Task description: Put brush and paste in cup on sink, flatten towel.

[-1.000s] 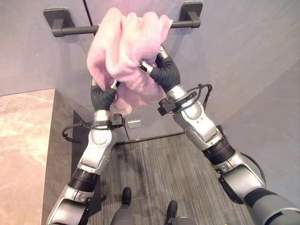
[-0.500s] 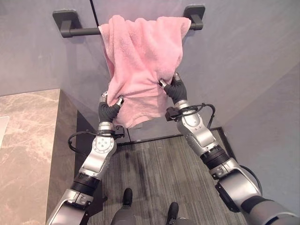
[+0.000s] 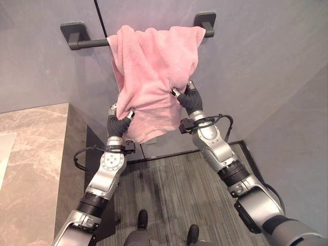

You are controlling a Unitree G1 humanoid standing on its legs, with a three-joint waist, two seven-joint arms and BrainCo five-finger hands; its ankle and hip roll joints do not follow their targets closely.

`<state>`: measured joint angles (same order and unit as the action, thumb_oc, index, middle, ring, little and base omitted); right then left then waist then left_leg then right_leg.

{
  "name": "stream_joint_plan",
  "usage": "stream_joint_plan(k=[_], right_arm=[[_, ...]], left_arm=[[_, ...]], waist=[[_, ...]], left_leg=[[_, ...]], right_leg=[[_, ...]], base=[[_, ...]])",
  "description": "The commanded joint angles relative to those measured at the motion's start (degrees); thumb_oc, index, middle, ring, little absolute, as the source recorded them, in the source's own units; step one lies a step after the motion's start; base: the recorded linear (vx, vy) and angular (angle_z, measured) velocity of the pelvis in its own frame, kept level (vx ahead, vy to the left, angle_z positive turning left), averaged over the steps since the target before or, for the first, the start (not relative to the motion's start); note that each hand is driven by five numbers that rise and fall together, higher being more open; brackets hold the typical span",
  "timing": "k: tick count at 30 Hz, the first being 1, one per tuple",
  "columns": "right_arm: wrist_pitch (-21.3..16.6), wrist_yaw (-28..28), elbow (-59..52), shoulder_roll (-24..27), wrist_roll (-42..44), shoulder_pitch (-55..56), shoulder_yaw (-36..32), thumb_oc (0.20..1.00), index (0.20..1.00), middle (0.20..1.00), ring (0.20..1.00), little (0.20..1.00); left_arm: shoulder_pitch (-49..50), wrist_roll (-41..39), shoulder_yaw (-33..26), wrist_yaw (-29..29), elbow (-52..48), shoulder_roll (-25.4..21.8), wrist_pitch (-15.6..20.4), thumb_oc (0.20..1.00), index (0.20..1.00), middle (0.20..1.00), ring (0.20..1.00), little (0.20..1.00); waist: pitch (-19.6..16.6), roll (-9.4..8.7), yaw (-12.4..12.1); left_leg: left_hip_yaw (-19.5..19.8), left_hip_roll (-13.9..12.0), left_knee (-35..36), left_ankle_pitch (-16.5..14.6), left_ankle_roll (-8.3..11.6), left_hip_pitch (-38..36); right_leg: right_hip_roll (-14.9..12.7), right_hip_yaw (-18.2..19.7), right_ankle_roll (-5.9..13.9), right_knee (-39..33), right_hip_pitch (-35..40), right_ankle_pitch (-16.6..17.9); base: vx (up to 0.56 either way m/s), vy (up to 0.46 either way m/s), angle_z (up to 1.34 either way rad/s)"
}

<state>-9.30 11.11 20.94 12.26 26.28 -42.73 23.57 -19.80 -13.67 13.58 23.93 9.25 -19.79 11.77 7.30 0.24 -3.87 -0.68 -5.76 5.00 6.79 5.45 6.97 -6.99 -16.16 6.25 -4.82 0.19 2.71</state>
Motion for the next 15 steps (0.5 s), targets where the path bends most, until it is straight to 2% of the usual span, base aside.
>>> stream_joint_plan(k=[1, 2, 9, 15], right_arm=[[-2.97, -0.35, 2.01, 0.40, 0.67, -2.11, -3.71, 0.765, 0.765, 0.765, 0.765, 0.765], [-2.71, -0.52, 2.65, 0.72, 0.50, -2.33, -3.79, 1.000, 1.000, 1.000, 1.000, 1.000], [-1.41, -1.55, 2.78, 4.08, -1.46, -2.24, -3.71, 1.000, 1.000, 1.000, 1.000, 1.000], [-1.06, -1.97, 2.39, 4.91, -3.11, 0.47, -4.98, 1.000, 1.000, 1.000, 1.000, 1.000]], left_arm=[[0.56, 3.71, -3.47, -0.51, 1.05, -4.16, 1.20, 1.000, 1.000, 1.000, 1.000, 1.000], [1.19, 3.80, -3.75, -0.87, 1.15, -4.51, 1.15, 1.000, 1.000, 1.000, 1.000, 1.000], [3.30, 2.50, -7.92, -1.51, 2.91, -7.15, 1.13, 1.000, 1.000, 1.000, 1.000, 1.000], [6.62, 0.29, -10.41, -3.88, 2.01, -8.54, 1.30, 1.000, 1.000, 1.000, 1.000, 1.000]], waist=[[-3.83, -3.89, -1.44], [-3.89, -3.85, -1.53], [-3.84, -3.85, -1.70], [-3.85, -3.89, -1.95]], left_leg=[[-1.89, 0.89, 0.00, -4.53, -0.11, -5.78], [-1.87, 0.94, 0.00, -4.54, -0.11, -5.79], [-1.68, 0.80, 0.00, -4.32, -0.01, -5.50], [-1.40, 0.95, 0.00, -4.53, -0.32, -6.11]], right_leg=[[-7.36, 3.99, 6.39, -0.18, -1.81, 4.42], [-7.34, 3.94, 6.40, -0.18, -1.74, 4.41], [-7.31, 3.43, 6.19, -0.18, -1.62, 4.51], [-7.25, 3.33, 6.23, -0.18, -0.86, 4.38]], base=[[0.00, 0.000, 0.00], [0.00, 0.000, 0.00], [0.00, 0.000, 0.00], [0.00, 0.000, 0.00]])
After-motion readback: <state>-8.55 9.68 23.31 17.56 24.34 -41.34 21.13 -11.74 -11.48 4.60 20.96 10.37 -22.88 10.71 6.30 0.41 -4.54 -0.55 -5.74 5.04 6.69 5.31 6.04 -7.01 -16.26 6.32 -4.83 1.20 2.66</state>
